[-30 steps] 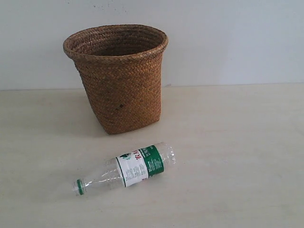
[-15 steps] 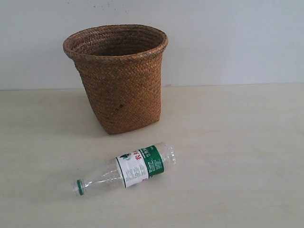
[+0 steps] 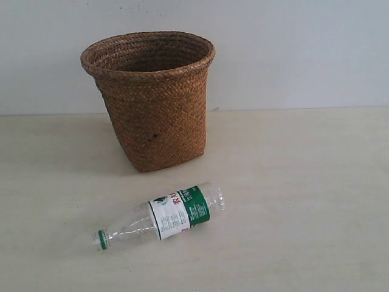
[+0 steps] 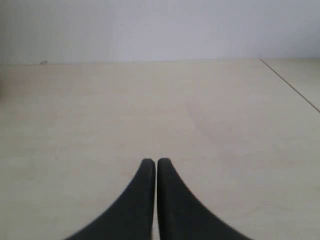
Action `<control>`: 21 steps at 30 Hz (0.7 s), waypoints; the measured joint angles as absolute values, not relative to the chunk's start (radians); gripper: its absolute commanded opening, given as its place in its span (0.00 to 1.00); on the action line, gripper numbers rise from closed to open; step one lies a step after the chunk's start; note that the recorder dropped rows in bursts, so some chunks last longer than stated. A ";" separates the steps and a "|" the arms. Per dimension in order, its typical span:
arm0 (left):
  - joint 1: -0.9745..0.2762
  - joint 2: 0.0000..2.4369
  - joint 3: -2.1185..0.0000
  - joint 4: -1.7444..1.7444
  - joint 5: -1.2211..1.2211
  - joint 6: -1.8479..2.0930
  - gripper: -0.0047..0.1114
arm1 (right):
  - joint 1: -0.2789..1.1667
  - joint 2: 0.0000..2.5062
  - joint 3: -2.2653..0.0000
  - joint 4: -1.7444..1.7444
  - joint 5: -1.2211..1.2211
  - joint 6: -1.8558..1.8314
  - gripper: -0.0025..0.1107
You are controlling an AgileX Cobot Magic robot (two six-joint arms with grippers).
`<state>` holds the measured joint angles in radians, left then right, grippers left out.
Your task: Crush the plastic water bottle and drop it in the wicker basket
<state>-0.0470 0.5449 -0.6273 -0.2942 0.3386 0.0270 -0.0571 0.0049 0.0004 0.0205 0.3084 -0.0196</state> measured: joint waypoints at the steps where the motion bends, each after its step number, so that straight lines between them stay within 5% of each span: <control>1: -0.047 0.570 -0.636 -0.329 0.308 0.027 0.07 | -0.057 0.005 0.000 0.020 0.308 -0.020 0.02; 12: -0.047 0.683 -0.654 -0.419 0.182 0.080 0.07 | -0.057 0.005 0.000 0.020 0.308 -0.020 0.02; 21: -0.047 0.986 -0.908 -0.454 0.583 0.452 0.07 | -0.057 0.005 0.000 0.020 0.308 -0.022 0.02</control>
